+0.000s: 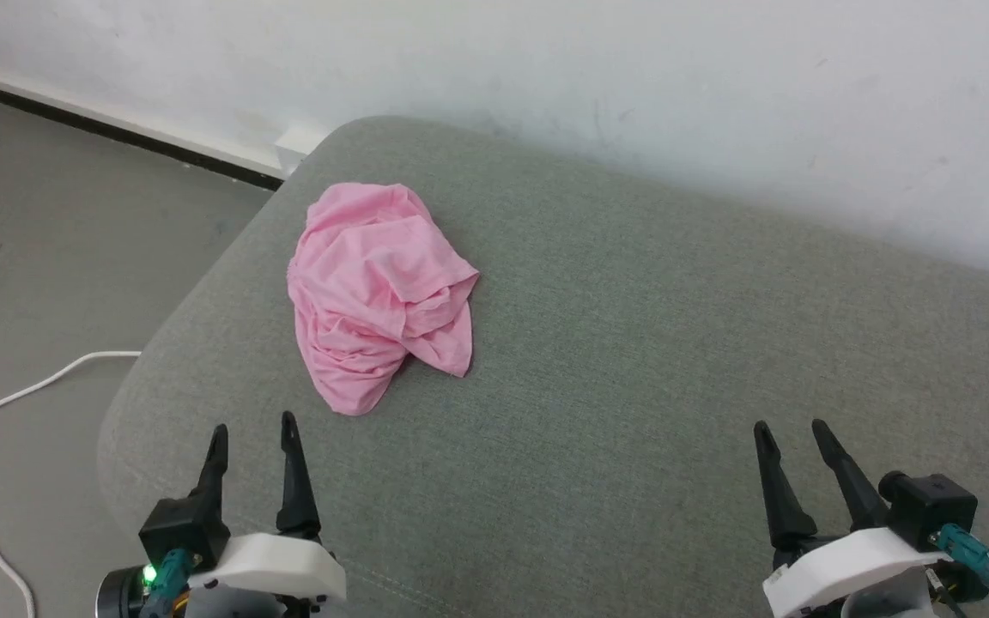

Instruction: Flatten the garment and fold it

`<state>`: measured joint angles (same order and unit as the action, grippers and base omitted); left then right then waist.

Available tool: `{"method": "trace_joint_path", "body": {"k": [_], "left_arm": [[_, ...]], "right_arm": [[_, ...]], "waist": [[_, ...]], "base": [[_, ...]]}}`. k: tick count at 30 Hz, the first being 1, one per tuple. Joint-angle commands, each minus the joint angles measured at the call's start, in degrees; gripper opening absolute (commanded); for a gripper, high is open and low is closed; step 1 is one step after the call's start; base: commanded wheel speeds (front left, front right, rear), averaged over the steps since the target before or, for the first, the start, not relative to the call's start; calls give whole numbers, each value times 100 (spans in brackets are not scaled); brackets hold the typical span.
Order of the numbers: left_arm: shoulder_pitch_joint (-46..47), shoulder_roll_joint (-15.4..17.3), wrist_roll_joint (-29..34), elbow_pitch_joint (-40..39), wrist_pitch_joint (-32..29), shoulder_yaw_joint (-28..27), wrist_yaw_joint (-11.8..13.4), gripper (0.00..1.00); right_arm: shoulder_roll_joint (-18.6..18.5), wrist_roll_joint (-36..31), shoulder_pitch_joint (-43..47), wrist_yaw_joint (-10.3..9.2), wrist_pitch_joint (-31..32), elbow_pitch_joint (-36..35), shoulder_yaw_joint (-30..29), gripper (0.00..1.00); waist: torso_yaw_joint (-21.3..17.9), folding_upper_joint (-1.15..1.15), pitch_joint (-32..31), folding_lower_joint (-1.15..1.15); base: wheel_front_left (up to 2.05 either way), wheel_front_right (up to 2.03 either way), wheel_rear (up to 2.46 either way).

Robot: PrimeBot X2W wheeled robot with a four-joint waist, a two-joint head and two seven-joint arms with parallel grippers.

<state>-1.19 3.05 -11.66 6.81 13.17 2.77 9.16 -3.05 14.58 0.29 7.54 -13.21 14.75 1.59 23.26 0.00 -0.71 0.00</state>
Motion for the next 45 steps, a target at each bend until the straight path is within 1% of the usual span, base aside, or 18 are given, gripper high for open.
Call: {"method": "trace_joint_path", "body": {"k": [1,11,24,28,32,34,36,39,41,45], "left_arm": [[-79,-16,-86,35,69,3,50,100],[-97,-17,-160,62,183,10,145,100],[-100,-17,-91,105,183,19,132,100],[121,52,-4,282,183,57,-50,100],[796,268,-16,660,135,87,-325,100],[1273,334,-206,899,-27,43,-532,100],[1764,377,-465,1189,-350,1,-769,100],[2479,468,-791,1630,-919,-127,-924,100],[2900,556,-949,1872,-1259,-231,-934,100],[3526,672,-1207,2319,-2035,-361,-868,100]], "right_arm": [[16,13,-78,-5,-65,40,-10,100],[17,81,-102,-5,-179,90,22,100],[17,91,-105,-5,-179,125,34,100],[17,80,-127,-5,-179,106,25,100],[17,14,-199,-5,-179,68,3,100],[17,-54,-255,-5,-179,34,-17,100],[17,-88,-330,-5,-164,-3,-44,100],[17,-222,-438,-5,-82,-133,-89,100],[17,-323,-516,-5,-4,-266,-135,100],[17,-493,-640,-5,139,-556,-303,100]], "waist": [[55,0,15,0],[218,0,21,0],[183,0,-8,0],[155,0,55,0],[86,0,235,0],[17,0,391,0],[-75,0,590,0],[-249,0,930,0],[-394,0,1203,0],[-629,0,1713,0]], "base": [[0,0,0],[0,0,0],[0,0,0],[0,0,0],[0,0,0],[0,0,0],[0,0,0],[0,0,0],[0,0,0],[0,0,0]]}}
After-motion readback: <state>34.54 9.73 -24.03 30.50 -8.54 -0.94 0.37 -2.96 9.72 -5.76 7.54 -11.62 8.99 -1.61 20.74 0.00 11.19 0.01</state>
